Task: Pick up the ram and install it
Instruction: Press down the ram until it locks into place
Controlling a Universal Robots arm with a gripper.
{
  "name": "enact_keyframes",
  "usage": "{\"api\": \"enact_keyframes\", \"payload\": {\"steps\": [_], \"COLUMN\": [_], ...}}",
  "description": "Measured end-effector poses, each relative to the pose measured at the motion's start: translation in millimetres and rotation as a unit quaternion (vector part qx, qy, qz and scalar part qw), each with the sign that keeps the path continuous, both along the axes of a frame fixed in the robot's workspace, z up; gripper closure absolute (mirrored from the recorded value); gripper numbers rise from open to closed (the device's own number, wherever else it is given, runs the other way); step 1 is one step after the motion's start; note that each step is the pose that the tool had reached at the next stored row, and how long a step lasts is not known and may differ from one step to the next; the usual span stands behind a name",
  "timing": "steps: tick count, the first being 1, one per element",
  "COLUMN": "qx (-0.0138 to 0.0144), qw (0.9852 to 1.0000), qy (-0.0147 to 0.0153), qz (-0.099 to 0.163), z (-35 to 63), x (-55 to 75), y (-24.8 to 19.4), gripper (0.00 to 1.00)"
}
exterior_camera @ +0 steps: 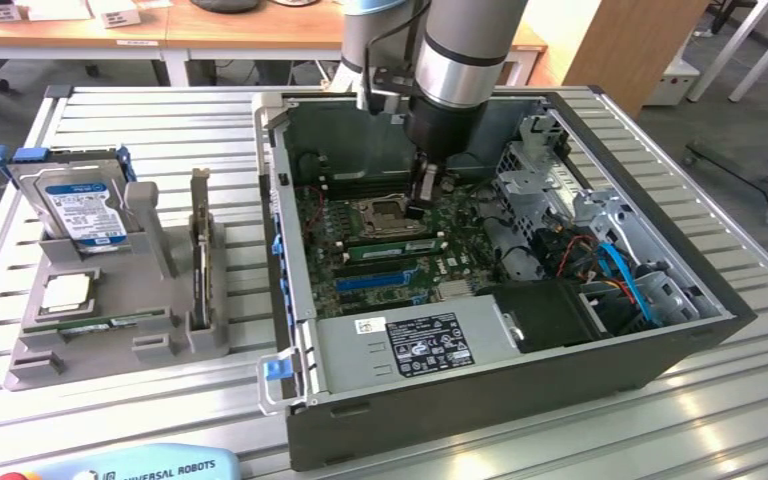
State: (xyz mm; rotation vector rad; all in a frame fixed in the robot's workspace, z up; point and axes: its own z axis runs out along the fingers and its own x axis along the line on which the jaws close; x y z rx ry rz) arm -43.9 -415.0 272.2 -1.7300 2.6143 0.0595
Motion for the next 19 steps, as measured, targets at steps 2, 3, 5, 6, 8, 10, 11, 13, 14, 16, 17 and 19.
{"api": "enact_keyframes", "payload": {"steps": [2,3,5,6,8,10,11,13,14,16,17,19], "qx": [0.0,0.0,0.0,0.0,0.0,0.0,0.0,0.0,0.0,0.0,0.0,0.0], "qw": [0.9998,0.9997,0.9991,0.9986,0.9975,0.9962,0.9954,0.9937,0.9927,0.9904,0.9892,0.9868], "qy": [0.0,0.0,0.0,0.0,0.0,0.0,0.0,0.0,0.0,0.0,0.0,0.0], "qz": [-0.017,-0.026,-0.043,-0.052,-0.07,-0.087,-0.095,-0.112,-0.121,-0.138,-0.146,-0.162], "z": [-0.1,-0.1,-0.2,-0.3,-0.3,-0.4,-0.4,-0.4,-0.5,-0.5,-0.6,-0.6], "x": [0.0,0.0,0.0,0.0,0.0,0.0,0.0,0.0,0.0,0.0,0.0,0.0], "y": [0.0,0.0,0.0,0.0,0.0,0.0,0.0,0.0,0.0,0.0,0.0,0.0], "gripper": [0.9,0.9,0.9,0.9,0.9,0.9,0.9,0.9,0.9,0.9,0.9,0.9]}}
